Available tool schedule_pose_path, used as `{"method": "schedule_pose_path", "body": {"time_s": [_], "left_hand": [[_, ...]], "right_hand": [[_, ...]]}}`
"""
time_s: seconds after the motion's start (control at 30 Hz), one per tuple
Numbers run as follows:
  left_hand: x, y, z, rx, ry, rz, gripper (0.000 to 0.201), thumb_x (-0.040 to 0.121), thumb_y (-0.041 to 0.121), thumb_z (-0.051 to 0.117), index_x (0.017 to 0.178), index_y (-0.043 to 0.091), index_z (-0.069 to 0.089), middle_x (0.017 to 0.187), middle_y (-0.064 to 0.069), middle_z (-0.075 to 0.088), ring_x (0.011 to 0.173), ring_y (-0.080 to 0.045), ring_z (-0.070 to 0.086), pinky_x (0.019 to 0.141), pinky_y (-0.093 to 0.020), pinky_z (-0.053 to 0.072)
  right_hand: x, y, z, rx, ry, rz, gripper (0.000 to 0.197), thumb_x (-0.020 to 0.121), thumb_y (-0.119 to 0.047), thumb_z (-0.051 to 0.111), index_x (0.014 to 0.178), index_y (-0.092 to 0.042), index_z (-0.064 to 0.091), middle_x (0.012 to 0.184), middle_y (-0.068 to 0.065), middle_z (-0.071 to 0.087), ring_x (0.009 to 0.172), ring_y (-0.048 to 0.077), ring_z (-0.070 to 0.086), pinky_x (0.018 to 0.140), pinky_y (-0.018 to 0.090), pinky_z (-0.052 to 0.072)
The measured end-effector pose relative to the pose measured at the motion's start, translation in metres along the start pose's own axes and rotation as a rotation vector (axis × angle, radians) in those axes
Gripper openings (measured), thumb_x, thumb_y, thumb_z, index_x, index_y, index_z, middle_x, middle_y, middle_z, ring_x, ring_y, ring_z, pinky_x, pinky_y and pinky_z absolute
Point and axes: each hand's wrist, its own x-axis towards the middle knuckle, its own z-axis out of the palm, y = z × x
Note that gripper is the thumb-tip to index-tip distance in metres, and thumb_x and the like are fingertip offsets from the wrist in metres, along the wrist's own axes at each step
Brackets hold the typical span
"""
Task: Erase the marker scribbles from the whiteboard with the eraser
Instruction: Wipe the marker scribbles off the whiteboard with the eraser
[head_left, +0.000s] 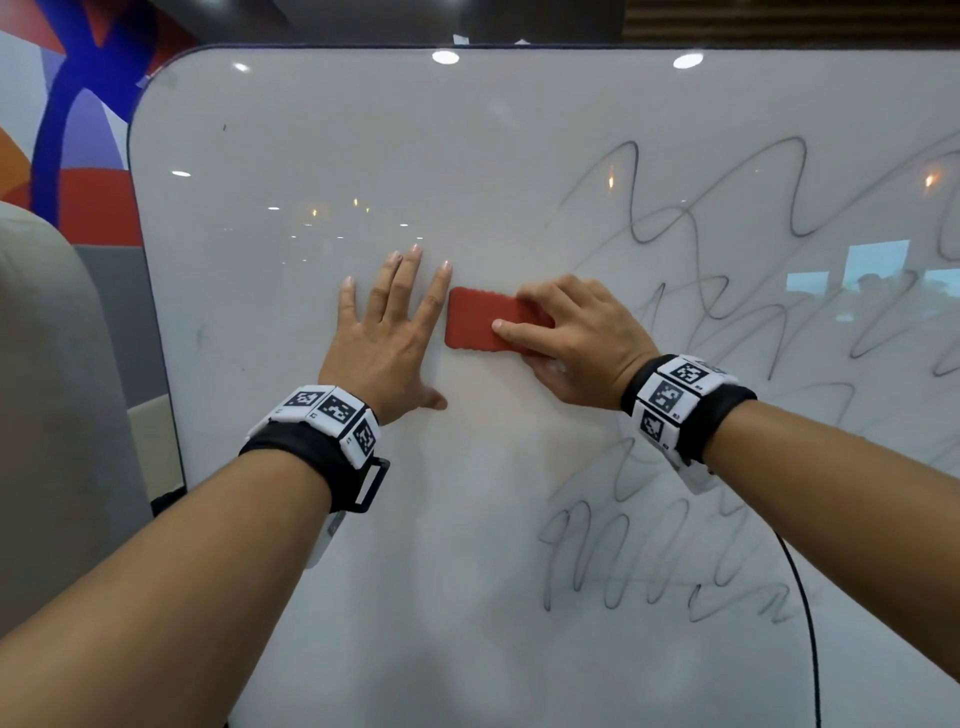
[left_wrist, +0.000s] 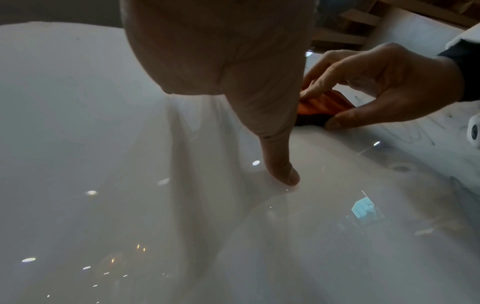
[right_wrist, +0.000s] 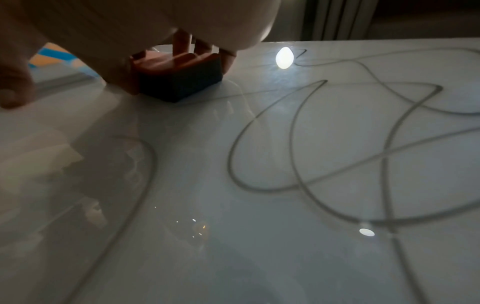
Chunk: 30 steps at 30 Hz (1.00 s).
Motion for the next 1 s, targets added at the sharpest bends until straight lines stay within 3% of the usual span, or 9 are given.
{"method": "schedule_pose_path", "body": {"time_s": [0.13, 0.3, 0.5, 0.7, 0.87, 1.0], "left_hand": [[0.011, 0.001, -0.008, 0.024, -0.007, 0.013, 0.150, 0.055, 0.071, 0.081, 0.153, 0.027, -0.024, 0.159, -0.005, -0.029, 0.150, -0.024, -0.019, 0.120, -0.059, 0.004], [0.014, -0.002, -0.009, 0.038, -0.015, 0.018, 0.149, 0.056, 0.073, 0.079, 0.152, 0.027, -0.026, 0.158, -0.005, -0.029, 0.149, -0.024, -0.020, 0.120, -0.059, 0.004], [0.014, 0.000, -0.011, 0.035, -0.017, 0.013, 0.147, 0.058, 0.072, 0.079, 0.152, 0.027, -0.025, 0.159, -0.005, -0.027, 0.150, -0.024, -0.019, 0.120, -0.059, 0.005], [0.014, -0.002, -0.014, 0.032, -0.024, 0.012, 0.142, 0.064, 0.067, 0.079, 0.152, 0.027, -0.025, 0.160, -0.004, -0.026, 0.150, -0.023, -0.017, 0.120, -0.057, 0.007], [0.013, -0.001, -0.011, 0.004, -0.016, 0.008, 0.144, 0.065, 0.065, 0.080, 0.151, 0.026, -0.029, 0.160, -0.005, -0.026, 0.150, -0.023, -0.018, 0.120, -0.056, 0.007], [0.012, -0.002, -0.009, -0.025, 0.014, 0.016, 0.146, 0.064, 0.064, 0.081, 0.150, 0.023, -0.030, 0.160, -0.005, -0.026, 0.150, -0.022, -0.017, 0.121, -0.056, 0.007]], "right_hand": [[-0.003, -0.005, 0.005, -0.014, 0.017, 0.051, 0.038, 0.082, -0.025, 0.063, 0.119, -0.021, 0.069, 0.116, 0.016, 0.062, 0.096, 0.036, 0.058, 0.075, 0.041, 0.045], [-0.004, 0.001, 0.002, -0.017, -0.025, -0.041, 0.034, 0.087, -0.023, 0.063, 0.119, -0.019, 0.070, 0.115, 0.018, 0.063, 0.094, 0.036, 0.058, 0.076, 0.043, 0.046], [-0.002, 0.001, 0.002, -0.028, 0.037, 0.104, 0.043, 0.079, -0.022, 0.064, 0.121, -0.019, 0.068, 0.119, 0.017, 0.061, 0.099, 0.037, 0.055, 0.077, 0.043, 0.046], [0.001, 0.013, -0.003, -0.046, -0.081, -0.190, 0.036, 0.084, -0.019, 0.068, 0.121, -0.023, 0.067, 0.121, 0.014, 0.062, 0.099, 0.034, 0.057, 0.082, 0.042, 0.046], [0.028, 0.040, -0.018, -0.071, 0.029, 0.106, 0.041, 0.082, -0.021, 0.060, 0.122, -0.022, 0.066, 0.124, 0.015, 0.059, 0.102, 0.036, 0.055, 0.079, 0.043, 0.046], [0.007, 0.016, -0.001, -0.058, 0.037, 0.015, 0.037, 0.082, -0.014, 0.067, 0.119, -0.021, 0.069, 0.122, 0.016, 0.061, 0.099, 0.037, 0.056, 0.081, 0.044, 0.046]]}}
